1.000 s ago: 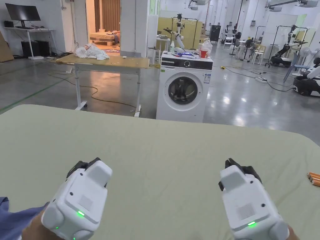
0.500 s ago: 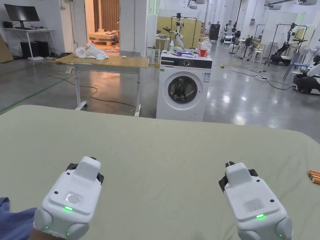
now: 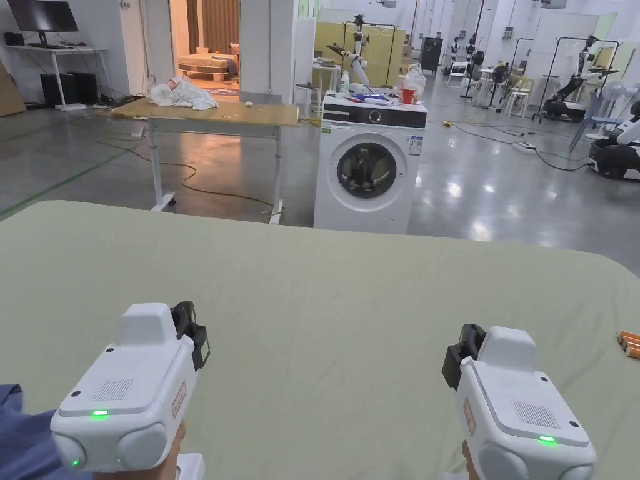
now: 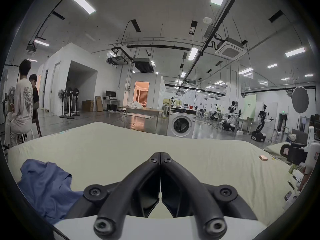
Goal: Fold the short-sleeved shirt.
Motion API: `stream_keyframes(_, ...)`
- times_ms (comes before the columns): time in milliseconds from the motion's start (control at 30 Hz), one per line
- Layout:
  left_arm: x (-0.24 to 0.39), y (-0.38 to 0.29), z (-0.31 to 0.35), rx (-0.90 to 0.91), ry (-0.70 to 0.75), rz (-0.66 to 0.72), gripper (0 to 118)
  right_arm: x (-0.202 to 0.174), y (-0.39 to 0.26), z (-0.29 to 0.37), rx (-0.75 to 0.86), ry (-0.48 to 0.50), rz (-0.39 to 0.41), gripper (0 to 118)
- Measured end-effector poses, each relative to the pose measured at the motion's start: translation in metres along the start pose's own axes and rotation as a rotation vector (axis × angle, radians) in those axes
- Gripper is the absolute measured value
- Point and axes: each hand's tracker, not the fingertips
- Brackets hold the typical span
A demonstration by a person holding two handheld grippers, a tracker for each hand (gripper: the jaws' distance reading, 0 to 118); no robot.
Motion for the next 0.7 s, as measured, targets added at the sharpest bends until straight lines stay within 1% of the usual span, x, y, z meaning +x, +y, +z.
stream_keyframes(100, -0.004, 0.001, 0.002, -0.016, 0.011, -0.035, 0, -0.002, 0.0, -0.002, -0.003, -0.005, 0.034, 3)
stream_keyframes(167, 0.001, 0.003, -0.003, -0.073, 0.044, -0.064, 0, -0.004, -0.001, 0.001, 0.002, 0.001, 0.036, 3)
stream_keyframes(267, -0.004, 0.001, 0.0, -0.091, 0.027, -0.057, 0, -0.007, -0.004, 0.0, -0.014, 0.008, 0.037, 3)
stream_keyframes(367, -0.015, 0.009, 0.008, -0.155, 0.01, -0.048, 0, -0.01, -0.01, -0.003, -0.022, 0.021, 0.049, 3)
stream_keyframes(467, -0.04, 0.018, 0.012, -0.245, 0.084, -0.057, 0, -0.013, -0.014, -0.003, -0.031, 0.029, 0.073, 3)
stream_keyframes(533, -0.064, 0.021, 0.018, -0.31, 0.076, -0.07, 0, -0.014, -0.016, -0.004, -0.044, 0.04, 0.075, 3)
stream_keyframes(633, -0.108, 0.02, 0.019, -0.46, 0.063, -0.082, 0, -0.016, -0.023, -0.005, -0.048, 0.053, 0.08, 3)
stream_keyframes(700, -0.128, 0.018, 0.023, -0.544, 0.109, -0.091, 0, -0.016, -0.026, -0.009, -0.055, 0.078, 0.089, 3)
